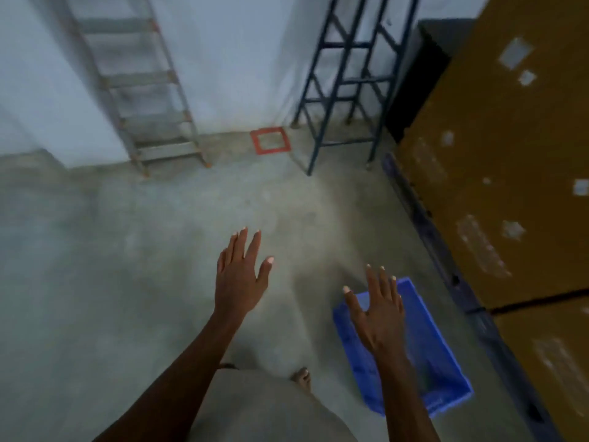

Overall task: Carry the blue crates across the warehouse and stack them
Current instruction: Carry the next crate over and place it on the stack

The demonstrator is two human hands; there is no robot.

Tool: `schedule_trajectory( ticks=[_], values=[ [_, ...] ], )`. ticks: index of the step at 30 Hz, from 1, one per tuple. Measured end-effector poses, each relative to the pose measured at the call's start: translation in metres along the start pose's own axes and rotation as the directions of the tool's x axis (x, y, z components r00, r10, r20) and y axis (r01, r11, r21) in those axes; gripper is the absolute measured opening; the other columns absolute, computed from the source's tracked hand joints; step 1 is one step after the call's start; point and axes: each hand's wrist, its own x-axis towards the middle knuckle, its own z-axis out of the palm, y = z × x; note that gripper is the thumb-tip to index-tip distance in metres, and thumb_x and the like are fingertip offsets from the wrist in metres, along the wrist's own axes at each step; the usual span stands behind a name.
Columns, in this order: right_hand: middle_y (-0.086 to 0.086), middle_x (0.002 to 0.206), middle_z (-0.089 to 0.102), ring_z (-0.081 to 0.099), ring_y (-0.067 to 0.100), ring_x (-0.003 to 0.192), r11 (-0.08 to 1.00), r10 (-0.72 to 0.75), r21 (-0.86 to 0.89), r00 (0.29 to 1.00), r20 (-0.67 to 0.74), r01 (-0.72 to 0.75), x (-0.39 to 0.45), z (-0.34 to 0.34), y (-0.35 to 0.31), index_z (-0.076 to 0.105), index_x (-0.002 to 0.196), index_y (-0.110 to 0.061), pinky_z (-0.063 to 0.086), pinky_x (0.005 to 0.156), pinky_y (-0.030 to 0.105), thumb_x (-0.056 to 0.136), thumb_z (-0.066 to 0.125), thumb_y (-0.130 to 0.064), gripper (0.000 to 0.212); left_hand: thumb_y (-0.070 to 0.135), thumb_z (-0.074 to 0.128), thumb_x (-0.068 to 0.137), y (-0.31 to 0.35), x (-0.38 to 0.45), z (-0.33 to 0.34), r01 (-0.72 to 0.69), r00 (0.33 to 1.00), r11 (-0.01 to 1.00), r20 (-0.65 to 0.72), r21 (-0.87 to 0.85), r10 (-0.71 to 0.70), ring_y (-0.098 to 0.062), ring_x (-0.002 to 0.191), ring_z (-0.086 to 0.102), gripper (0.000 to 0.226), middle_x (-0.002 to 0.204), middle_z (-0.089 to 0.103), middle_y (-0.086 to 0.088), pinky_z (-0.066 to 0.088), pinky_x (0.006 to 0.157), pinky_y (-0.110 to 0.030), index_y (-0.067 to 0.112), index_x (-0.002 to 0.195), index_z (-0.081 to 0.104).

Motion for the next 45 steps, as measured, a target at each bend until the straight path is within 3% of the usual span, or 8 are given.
schedule_trajectory(
  ticks=[3,10,20,27,32,36,41,45],
  values=[
    [0.002,0.166,0.015,0.008,0.025,0.153,0.99,-0.141,0.034,0.985,0.097,0.138,0.013,0.038,-0.084,0.02,0.157,-0.034,0.015,0.121,0.048,0.089,0.036,-0.073,0.079,0.059,0.031,0.101,-0.079,-0.002,-0.055,0.185,0.976,0.982,-0.107,-0.033,-0.188,-0.027,0.154,0.016,0.066,0.166,0.023,-0.007,0.021,0.12,-0.048,0.025,0.158,0.031],
    [-0.002,0.165,0.019,0.009,0.021,0.152,0.899,-0.438,0.09,0.88,0.181,0.429,0.001,0.154,-0.309,0.027,0.155,-0.032,0.013,0.122,0.045,0.093,0.036,-0.067,0.072,0.064,0.027,0.099,-0.271,-0.059,-0.154,0.418,0.888,0.907,-0.188,-0.049,-0.419,-0.025,0.156,0.009,0.071,0.168,0.015,-0.006,0.016,0.122,-0.05,0.027,0.16,0.024],
    [-0.003,0.166,0.012,0.003,0.021,0.153,0.699,-0.686,0.18,0.577,0.444,0.693,-0.044,0.303,-0.569,0.018,0.157,-0.036,0.011,0.122,0.049,0.094,0.031,-0.071,0.073,0.07,0.022,0.097,-0.481,-0.117,-0.267,0.759,0.558,0.626,-0.317,-0.179,-0.767,-0.02,0.156,0.006,0.074,0.169,0.013,-0.001,0.014,0.124,-0.048,0.029,0.158,0.028],
    [-0.003,0.166,0.013,0.003,0.022,0.153,0.51,-0.784,0.255,0.322,0.531,0.821,-0.055,0.418,-0.764,0.017,0.157,-0.036,0.01,0.122,0.049,0.095,0.034,-0.067,0.071,0.065,0.032,0.099,-0.642,-0.121,-0.353,0.866,0.313,0.445,-0.447,-0.227,-0.838,-0.022,0.155,0.012,0.068,0.168,0.017,-0.002,0.016,0.122,-0.046,0.029,0.157,0.03],
    [0.0,0.166,0.015,0.002,0.024,0.153,0.34,-0.811,0.25,0.148,0.566,0.906,-0.07,0.486,-0.907,0.019,0.157,-0.034,0.006,0.121,0.051,0.095,0.028,-0.07,0.072,0.064,0.033,0.099,-0.729,-0.13,-0.414,0.92,0.176,0.324,-0.504,-0.223,-0.846,-0.027,0.154,0.018,0.068,0.166,0.023,-0.006,0.022,0.119,-0.051,0.028,0.156,0.032],
    [-0.001,0.166,0.014,0.001,0.023,0.153,0.244,-0.828,0.306,0.033,0.56,0.92,-0.094,0.532,-1.02,0.019,0.157,-0.034,0.005,0.122,0.05,0.095,0.028,-0.072,0.072,0.063,0.03,0.099,-0.796,-0.138,-0.457,0.932,0.024,0.211,-0.532,-0.295,-0.847,-0.027,0.154,0.016,0.068,0.166,0.022,-0.006,0.023,0.119,-0.053,0.026,0.156,0.033],
    [-0.001,0.166,0.012,0.0,0.023,0.153,0.129,-0.832,0.365,-0.1,0.546,0.922,-0.14,0.611,-1.154,0.015,0.157,-0.034,0.004,0.122,0.049,0.096,0.027,-0.071,0.073,0.061,0.03,0.101,-0.919,-0.148,-0.501,0.93,-0.039,0.164,-0.534,-0.329,-0.845,-0.027,0.154,0.017,0.066,0.166,0.023,-0.007,0.024,0.119,-0.053,0.025,0.156,0.035],
    [-0.004,0.166,0.012,0.0,0.021,0.153,0.133,-0.832,0.381,-0.105,0.544,0.915,-0.173,0.676,-1.25,0.014,0.157,-0.036,0.006,0.122,0.047,0.096,0.029,-0.068,0.071,0.061,0.029,0.1,-1.035,-0.148,-0.543,0.927,-0.03,0.169,-0.514,-0.336,-0.858,-0.026,0.154,0.018,0.065,0.166,0.024,-0.006,0.023,0.119,-0.051,0.026,0.155,0.036]
  ],
)
